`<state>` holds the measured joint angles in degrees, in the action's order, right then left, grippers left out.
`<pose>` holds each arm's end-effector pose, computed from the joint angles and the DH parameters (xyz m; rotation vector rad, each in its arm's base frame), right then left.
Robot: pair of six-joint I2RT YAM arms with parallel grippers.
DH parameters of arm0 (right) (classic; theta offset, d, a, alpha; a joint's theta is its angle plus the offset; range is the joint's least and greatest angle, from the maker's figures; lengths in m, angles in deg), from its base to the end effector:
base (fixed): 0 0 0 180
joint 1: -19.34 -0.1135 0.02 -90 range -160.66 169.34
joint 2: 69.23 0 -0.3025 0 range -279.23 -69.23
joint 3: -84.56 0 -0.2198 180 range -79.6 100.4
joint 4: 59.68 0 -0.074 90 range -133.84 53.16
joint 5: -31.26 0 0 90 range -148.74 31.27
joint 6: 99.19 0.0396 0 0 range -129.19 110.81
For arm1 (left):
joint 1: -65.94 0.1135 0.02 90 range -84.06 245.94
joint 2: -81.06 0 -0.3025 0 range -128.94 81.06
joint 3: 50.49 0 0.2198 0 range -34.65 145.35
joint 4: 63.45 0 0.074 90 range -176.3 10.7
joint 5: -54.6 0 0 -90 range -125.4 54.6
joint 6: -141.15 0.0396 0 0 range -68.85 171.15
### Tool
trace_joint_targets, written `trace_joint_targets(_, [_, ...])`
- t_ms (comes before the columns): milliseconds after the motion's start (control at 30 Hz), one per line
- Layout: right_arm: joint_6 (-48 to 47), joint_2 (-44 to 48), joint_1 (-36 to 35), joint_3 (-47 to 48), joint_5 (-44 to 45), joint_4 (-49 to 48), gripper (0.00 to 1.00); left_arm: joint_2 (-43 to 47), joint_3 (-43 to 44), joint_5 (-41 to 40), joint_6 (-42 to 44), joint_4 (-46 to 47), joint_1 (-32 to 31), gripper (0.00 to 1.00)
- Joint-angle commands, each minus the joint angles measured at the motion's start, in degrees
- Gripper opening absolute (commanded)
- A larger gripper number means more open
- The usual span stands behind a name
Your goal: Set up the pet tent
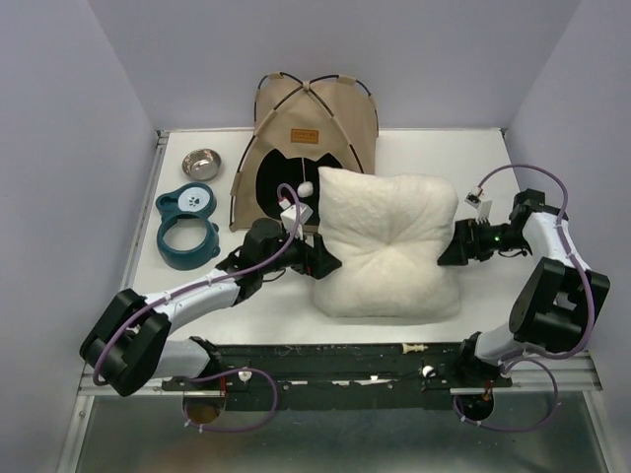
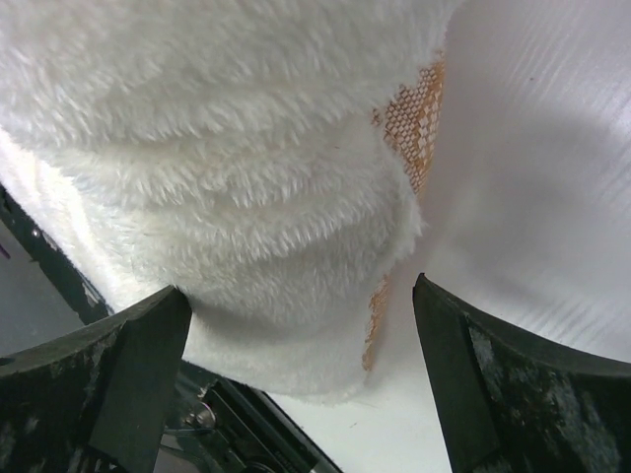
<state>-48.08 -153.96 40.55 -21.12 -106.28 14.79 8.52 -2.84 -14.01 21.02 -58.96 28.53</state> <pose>0.2132 -0.0514 0.2747 -0.4339 2.4687 0.8993 0.1759 -0.1527 0.2709 0.4004 2.0377 -1.1187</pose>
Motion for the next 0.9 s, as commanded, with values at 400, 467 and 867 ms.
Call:
trace_joint_targets(400, [5.43,18.69,-15.81,4.81,-19.86,7.85,0.01,8.09,19.41,6.03,9.81,-25.76,-3.29,0.00])
trace_joint_targets(467, [19.92,24.49,-23.98,2.09,-16.90,-4.77,0.01,10.91,21.88,8.13,11.75,-31.12,-3.46,0.00])
trace_joint_targets(867, [43.73,6.35,-62.07,16.73,0.01,-19.80,0.01,16.27,20.49,19.82,6.93,-43.88,-3.57,0.00])
